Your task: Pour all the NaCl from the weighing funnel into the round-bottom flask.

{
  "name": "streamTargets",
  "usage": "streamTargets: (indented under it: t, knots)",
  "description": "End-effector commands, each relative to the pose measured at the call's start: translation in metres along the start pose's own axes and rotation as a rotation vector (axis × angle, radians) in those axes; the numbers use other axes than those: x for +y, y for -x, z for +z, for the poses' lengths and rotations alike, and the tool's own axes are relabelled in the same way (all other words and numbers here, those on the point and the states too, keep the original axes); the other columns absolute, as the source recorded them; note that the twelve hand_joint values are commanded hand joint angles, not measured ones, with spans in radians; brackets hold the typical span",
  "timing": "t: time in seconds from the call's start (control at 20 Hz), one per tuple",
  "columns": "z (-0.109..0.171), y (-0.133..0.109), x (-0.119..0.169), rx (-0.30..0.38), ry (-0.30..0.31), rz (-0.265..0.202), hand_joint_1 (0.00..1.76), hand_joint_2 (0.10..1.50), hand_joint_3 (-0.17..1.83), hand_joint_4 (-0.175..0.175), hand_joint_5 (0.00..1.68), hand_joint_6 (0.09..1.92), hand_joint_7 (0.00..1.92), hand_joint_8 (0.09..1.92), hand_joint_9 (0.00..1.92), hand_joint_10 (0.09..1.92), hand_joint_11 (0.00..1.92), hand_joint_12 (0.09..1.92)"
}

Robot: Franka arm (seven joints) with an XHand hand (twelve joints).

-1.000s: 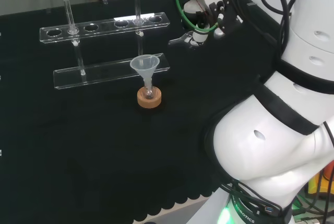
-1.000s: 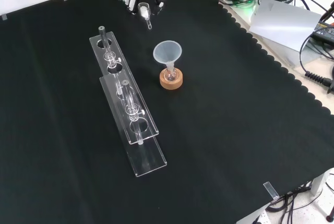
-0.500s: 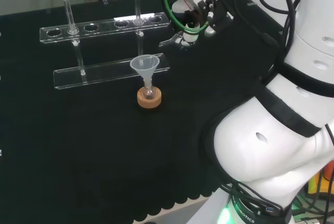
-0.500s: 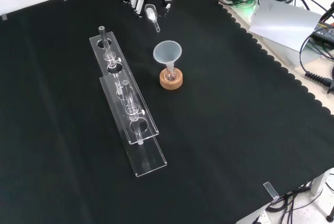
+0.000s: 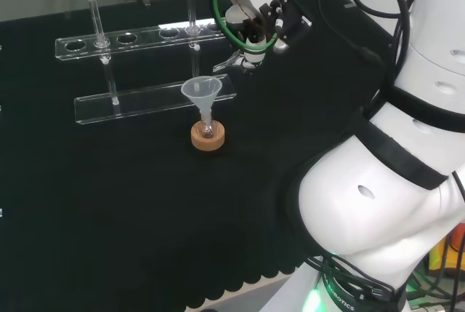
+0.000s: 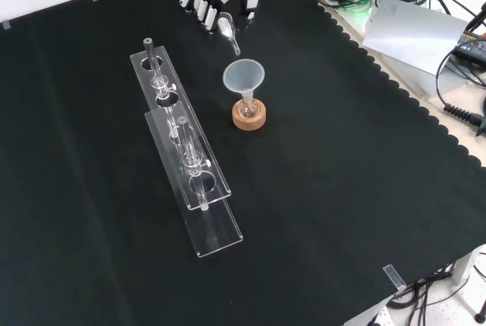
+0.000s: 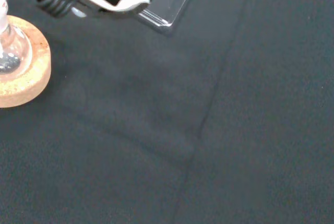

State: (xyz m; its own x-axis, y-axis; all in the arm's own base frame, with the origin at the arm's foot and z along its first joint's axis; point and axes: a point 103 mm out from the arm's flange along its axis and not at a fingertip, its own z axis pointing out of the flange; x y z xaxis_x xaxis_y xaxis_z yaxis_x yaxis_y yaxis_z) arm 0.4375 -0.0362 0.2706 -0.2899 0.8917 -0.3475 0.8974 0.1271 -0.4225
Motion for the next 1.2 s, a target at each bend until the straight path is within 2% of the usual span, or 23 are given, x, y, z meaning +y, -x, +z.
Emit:
streamTargets:
  t: [0.05,0.65,1.2]
  knots:
    - [-0.0006,-0.0041,0.0024,-0.036,-0.008,-0.005,1.09,0.71,0.65,0.175,1.16,0.87,0.93,0.64,1.06,0.46,0.53,1.28]
    - [-0.0035,-0.0103,0.0080,-0.155,-0.045,-0.005,1.09,0.71,0.66,0.175,1.16,0.87,0.93,0.63,1.06,0.46,0.53,1.27]
    - [-0.0077,-0.0138,0.0080,-0.193,-0.055,-0.004,1.09,0.71,0.66,0.175,1.16,0.88,0.93,0.63,1.06,0.46,0.54,1.27]
